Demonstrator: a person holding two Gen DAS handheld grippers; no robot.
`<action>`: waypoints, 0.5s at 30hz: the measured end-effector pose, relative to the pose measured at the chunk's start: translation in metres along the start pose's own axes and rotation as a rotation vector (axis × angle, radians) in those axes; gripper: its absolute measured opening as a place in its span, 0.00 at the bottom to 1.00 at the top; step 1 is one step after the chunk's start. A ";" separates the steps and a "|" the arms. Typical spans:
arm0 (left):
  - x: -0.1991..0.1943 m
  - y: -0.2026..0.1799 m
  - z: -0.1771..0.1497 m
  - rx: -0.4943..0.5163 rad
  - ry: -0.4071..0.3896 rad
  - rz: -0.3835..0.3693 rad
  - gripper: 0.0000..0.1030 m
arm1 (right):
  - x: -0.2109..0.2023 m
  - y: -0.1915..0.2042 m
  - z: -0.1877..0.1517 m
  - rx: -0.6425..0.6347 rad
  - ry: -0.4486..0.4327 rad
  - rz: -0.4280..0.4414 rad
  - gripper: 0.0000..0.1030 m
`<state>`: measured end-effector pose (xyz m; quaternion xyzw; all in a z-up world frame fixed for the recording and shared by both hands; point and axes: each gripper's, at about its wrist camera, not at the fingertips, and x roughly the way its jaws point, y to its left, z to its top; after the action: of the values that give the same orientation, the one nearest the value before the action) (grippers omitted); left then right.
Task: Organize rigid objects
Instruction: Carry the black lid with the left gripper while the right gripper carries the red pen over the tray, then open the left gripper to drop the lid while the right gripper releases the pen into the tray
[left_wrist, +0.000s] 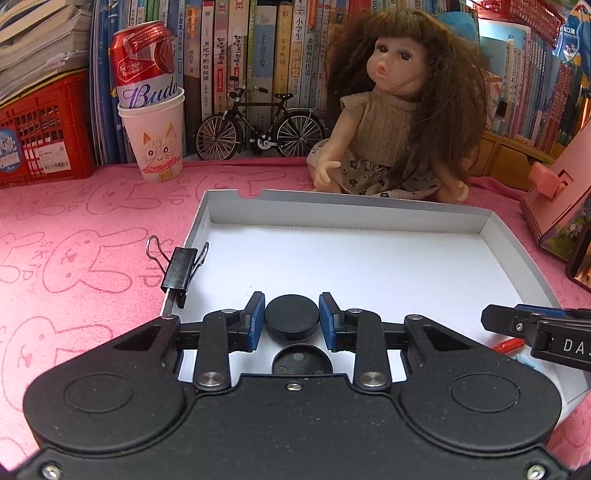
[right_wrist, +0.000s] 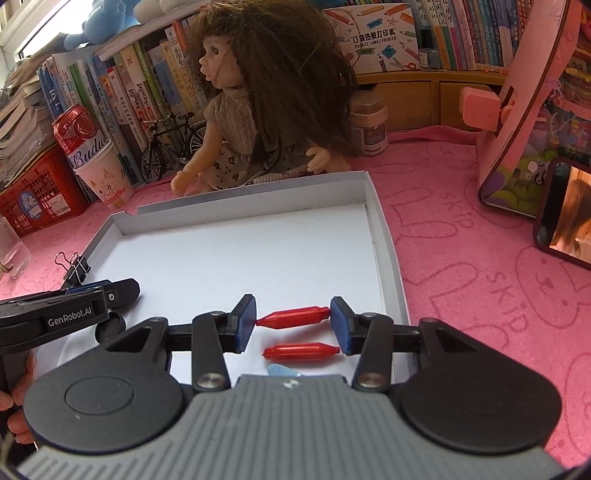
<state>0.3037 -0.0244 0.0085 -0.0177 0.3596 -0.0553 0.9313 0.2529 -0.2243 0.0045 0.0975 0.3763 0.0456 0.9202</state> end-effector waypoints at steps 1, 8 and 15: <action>0.000 0.000 0.000 0.005 -0.001 0.002 0.29 | 0.000 0.000 0.000 -0.003 -0.002 0.000 0.48; 0.000 -0.002 -0.001 0.021 -0.008 0.013 0.29 | 0.000 0.004 -0.002 -0.031 -0.012 -0.019 0.50; -0.001 -0.006 -0.001 0.033 -0.008 0.026 0.30 | 0.000 0.006 -0.004 -0.043 -0.024 -0.021 0.51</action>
<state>0.3013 -0.0303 0.0086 0.0022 0.3551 -0.0488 0.9335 0.2499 -0.2184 0.0032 0.0741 0.3651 0.0431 0.9270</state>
